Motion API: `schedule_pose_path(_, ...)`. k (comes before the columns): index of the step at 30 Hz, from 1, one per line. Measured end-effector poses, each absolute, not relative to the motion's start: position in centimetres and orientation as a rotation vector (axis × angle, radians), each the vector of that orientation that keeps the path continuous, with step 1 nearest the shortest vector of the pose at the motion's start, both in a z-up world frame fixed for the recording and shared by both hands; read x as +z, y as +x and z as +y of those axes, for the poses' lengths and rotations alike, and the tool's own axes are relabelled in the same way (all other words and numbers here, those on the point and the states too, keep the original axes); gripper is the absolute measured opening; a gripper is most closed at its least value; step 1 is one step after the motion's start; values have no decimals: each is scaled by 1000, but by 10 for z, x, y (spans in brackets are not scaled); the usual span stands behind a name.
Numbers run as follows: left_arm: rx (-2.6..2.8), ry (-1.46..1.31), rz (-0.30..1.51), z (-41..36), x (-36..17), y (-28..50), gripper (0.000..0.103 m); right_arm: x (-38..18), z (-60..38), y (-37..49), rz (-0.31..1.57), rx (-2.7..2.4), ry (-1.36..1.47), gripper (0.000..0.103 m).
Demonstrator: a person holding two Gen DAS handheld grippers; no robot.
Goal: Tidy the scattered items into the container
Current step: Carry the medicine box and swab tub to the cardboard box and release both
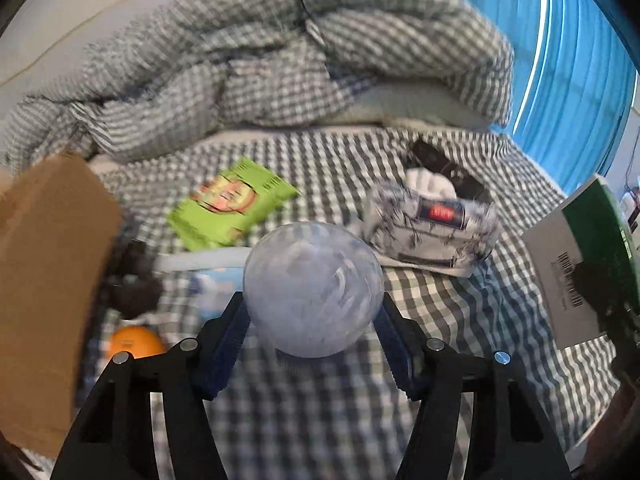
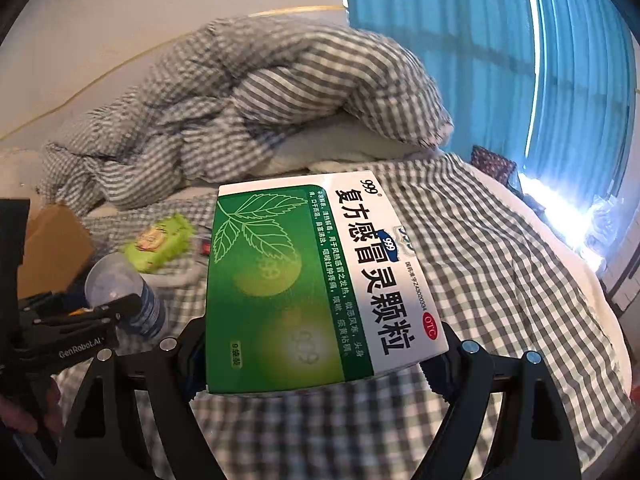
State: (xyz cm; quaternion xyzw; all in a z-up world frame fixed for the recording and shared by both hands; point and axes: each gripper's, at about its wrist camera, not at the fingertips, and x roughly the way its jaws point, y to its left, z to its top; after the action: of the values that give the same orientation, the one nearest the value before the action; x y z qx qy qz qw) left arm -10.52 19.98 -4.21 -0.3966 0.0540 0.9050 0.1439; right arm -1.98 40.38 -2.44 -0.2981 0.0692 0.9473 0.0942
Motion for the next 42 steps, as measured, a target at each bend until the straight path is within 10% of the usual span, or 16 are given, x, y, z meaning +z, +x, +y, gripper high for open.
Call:
schedule_pose_path(23,2911,-942,32,-28,81,-70,64,67,149,-26,-121,3208,-794,83)
schedule_pose_path(38,2977,-1270,19,-158,7,-140,64,15,-18,-155,-400,3227,-1058,83)
schedule_pose_path(42,2987,-1302,18,-160,-3,-143,73,12,-19,-159,-401,3223,-1058,98)
